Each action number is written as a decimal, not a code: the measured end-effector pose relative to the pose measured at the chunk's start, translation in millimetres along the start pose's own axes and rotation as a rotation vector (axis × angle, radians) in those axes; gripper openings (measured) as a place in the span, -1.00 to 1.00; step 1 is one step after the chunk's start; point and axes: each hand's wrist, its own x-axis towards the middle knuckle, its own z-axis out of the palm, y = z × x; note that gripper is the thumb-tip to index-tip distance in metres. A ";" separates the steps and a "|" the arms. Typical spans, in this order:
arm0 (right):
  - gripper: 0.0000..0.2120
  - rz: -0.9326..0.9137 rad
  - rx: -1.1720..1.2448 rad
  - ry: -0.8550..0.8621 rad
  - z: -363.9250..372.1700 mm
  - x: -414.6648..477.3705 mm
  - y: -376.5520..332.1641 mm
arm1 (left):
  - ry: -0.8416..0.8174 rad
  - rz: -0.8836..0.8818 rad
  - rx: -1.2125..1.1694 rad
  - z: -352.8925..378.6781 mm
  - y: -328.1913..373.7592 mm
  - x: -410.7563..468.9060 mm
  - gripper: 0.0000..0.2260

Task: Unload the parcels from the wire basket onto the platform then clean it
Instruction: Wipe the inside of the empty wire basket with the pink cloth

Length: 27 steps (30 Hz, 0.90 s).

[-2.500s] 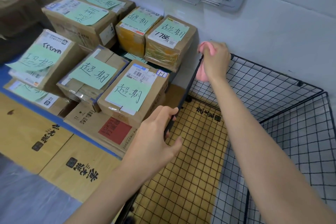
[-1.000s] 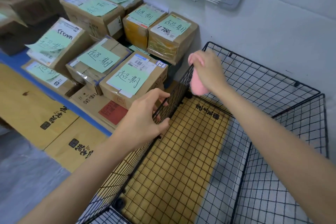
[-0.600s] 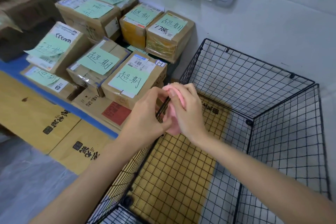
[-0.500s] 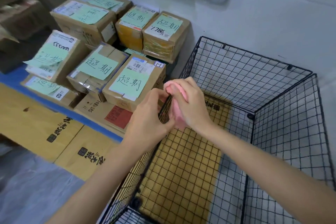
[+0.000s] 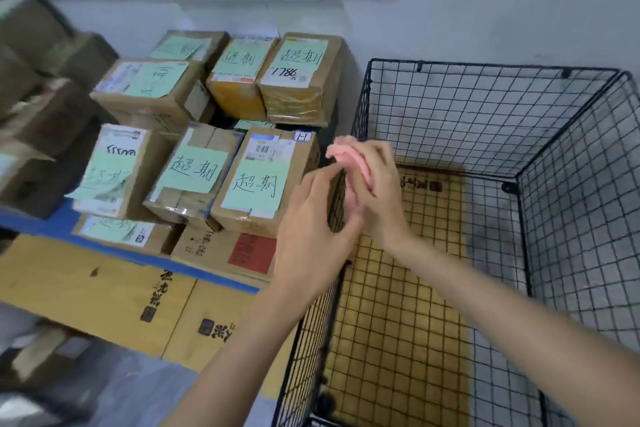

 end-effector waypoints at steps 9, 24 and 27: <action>-0.60 0.527 0.226 0.123 31.9 -29.1 71.5 | -0.091 -0.010 0.099 23.2 -0.6 62.8 -0.39; -0.75 0.195 0.340 0.314 12.4 100.0 35.6 | -0.079 -0.034 0.100 27.2 -1.1 64.3 -0.38; -0.78 0.179 0.342 0.340 27.2 85.6 68.1 | -0.068 -0.040 0.075 27.8 -0.4 64.7 -0.40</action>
